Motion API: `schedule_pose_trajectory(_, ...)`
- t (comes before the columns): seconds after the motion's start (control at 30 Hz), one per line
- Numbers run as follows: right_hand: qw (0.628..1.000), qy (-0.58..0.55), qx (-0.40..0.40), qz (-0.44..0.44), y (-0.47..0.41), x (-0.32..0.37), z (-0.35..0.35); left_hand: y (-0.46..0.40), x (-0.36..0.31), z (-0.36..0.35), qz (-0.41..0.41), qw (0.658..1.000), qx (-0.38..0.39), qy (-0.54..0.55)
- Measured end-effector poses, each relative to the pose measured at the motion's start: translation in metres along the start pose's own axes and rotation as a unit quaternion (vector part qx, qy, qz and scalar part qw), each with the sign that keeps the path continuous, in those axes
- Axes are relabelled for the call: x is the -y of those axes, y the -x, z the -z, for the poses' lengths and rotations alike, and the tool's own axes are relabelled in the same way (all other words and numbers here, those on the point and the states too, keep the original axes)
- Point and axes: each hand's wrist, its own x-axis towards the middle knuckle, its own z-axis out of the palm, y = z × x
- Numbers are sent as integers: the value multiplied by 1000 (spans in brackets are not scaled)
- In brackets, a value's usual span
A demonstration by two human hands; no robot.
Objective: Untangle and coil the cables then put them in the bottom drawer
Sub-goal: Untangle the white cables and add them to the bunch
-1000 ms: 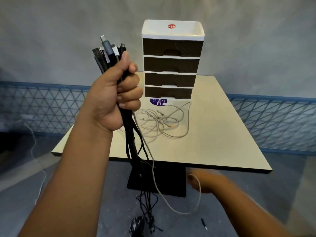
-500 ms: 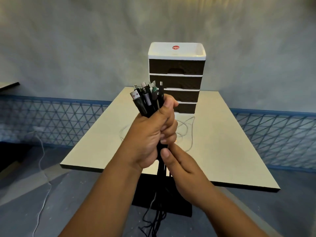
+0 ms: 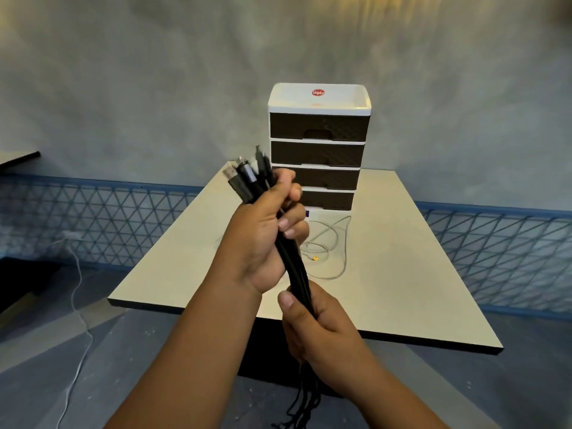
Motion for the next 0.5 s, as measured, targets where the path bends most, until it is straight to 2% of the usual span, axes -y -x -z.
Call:
schedule_pose_trajectory(0.07, 1000, 10, -13, -13, 0, -5, -2, -3, 2, 7, 51, 997, -43, 31)
schedule_pose_trajectory(0.17, 999, 17, -16, -37, 2, -16, -2, -4, 11, 23, 96, 993, -71, 1)
schedule_pose_trajectory(0.33, 999, 0, -4, -54, 3, -23, -1, -4, 23, 43, 144, 985, -22, 95)
schedule_pose_trajectory(0.43, 999, -7, 2, -53, -6, -24, -1, -10, 25, 54, 172, 964, 15, 201)
schedule_pose_trajectory(0.5, 998, -15, 1, -58, -13, -25, -1, -14, 29, 63, 194, 953, 32, 231)
